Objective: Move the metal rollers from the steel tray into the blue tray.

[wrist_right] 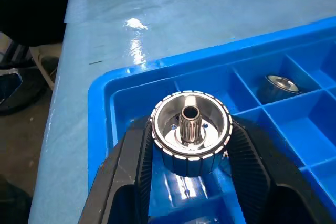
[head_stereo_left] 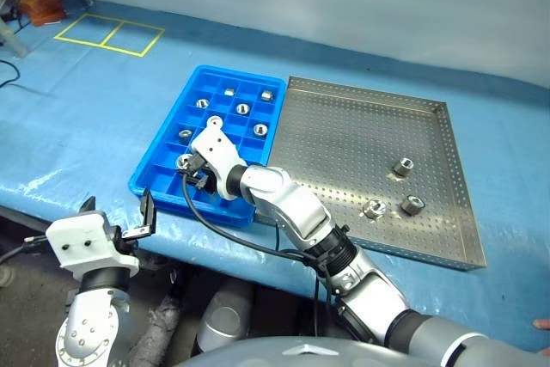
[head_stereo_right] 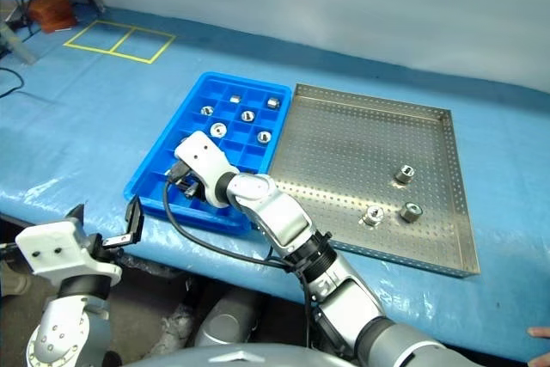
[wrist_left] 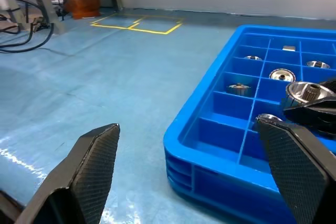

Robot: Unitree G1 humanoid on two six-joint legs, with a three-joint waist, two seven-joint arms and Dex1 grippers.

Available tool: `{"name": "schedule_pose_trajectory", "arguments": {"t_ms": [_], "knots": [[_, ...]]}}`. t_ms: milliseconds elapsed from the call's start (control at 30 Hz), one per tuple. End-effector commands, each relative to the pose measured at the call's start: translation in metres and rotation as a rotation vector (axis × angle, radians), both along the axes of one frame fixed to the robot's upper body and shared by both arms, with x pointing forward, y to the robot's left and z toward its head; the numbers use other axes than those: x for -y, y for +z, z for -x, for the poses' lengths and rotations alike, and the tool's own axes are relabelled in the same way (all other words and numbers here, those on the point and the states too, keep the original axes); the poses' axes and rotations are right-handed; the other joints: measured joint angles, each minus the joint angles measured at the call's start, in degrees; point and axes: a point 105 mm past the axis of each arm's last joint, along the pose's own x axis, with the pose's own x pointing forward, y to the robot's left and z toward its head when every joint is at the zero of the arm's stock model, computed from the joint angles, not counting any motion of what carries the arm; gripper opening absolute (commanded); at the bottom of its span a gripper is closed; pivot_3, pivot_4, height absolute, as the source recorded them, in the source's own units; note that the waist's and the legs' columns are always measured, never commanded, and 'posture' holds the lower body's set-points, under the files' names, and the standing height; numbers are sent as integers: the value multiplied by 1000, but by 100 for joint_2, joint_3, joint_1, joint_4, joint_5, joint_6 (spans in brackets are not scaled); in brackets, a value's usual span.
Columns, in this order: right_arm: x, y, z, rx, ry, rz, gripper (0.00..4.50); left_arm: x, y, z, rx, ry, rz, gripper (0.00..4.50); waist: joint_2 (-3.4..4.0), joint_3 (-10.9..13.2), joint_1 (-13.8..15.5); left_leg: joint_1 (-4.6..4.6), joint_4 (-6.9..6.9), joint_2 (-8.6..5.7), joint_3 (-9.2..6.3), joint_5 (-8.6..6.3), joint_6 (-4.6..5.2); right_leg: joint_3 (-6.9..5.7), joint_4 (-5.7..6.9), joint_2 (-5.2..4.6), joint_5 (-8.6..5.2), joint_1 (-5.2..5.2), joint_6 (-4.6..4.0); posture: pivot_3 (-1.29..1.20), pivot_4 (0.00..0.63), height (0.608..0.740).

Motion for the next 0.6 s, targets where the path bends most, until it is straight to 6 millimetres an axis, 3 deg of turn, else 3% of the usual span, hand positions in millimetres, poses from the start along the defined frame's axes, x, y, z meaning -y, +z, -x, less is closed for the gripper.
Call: {"name": "schedule_pose_trajectory", "arguments": {"t_ms": [33,333,600], "knots": [[0,12,-8,24,-41,-53,1704,10,13,-5,48,-58,-19,4500,-1,-1,101,0,0,-3,1,0,-1,-1,0,1,0,0,0,542,150,740],[35,15,-49,56,-229,-34,1704,26,11,-20,48,-165,0,4500,-1,-2,206,-2,4,-7,22,-1,-11,-13,3,8,0,1,0,481,150,740],[43,7,-70,51,-309,-9,1704,59,8,-26,19,-373,1,4500,1,-3,103,-12,3,-3,18,-4,-22,-31,10,12,10,18,15,466,150,740]]}}
